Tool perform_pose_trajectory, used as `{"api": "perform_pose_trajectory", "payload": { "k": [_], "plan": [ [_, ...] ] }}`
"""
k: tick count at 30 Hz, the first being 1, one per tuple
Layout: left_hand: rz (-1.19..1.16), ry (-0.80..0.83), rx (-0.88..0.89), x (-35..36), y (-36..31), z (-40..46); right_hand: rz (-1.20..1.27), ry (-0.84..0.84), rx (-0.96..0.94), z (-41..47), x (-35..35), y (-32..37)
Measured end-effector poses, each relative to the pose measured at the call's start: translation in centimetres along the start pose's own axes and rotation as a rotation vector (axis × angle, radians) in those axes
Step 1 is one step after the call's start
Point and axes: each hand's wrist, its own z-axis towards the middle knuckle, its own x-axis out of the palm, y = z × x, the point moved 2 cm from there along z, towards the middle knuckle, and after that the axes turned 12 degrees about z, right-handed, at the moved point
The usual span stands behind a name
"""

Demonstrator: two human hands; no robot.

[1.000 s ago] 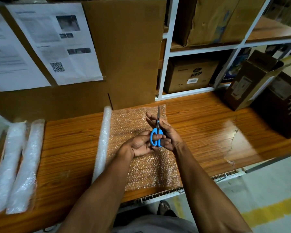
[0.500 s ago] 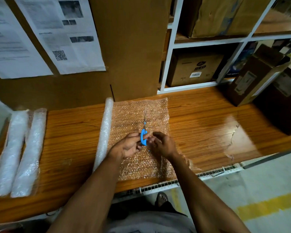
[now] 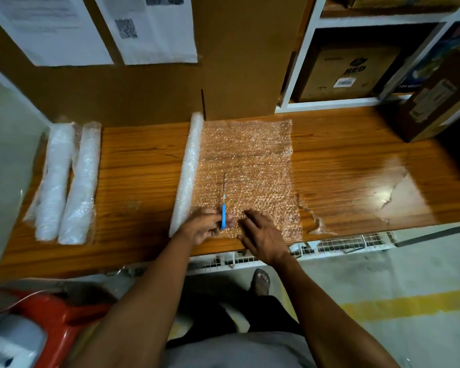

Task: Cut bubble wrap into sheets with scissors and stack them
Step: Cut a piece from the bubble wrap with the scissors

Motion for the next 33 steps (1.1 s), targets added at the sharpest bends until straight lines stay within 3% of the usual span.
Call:
{"api": "perform_pose_trajectory", "payload": {
  "k": [10,19,23,33],
  "plan": [
    [-0.027,0.039,0.005,0.1,2.5,-4.4,-0.002,-0.02,0.056,0.6,-0.7,1.0],
    [0.072,0.234,-0.091,1.9,5.2,-8.0,0.095,-0.031,0.086,1.1,-1.7,0.6],
    [0.011,0.321,-0.123,2.7,7.6,-8.7,0.142,-0.024,0.094,1.3,-2.1,0.7],
    [-0.036,0.148,-0.218,5.2,8.4,-9.2,0.16,-0.013,0.085,0.4,-1.8,0.3]
  ]
}}
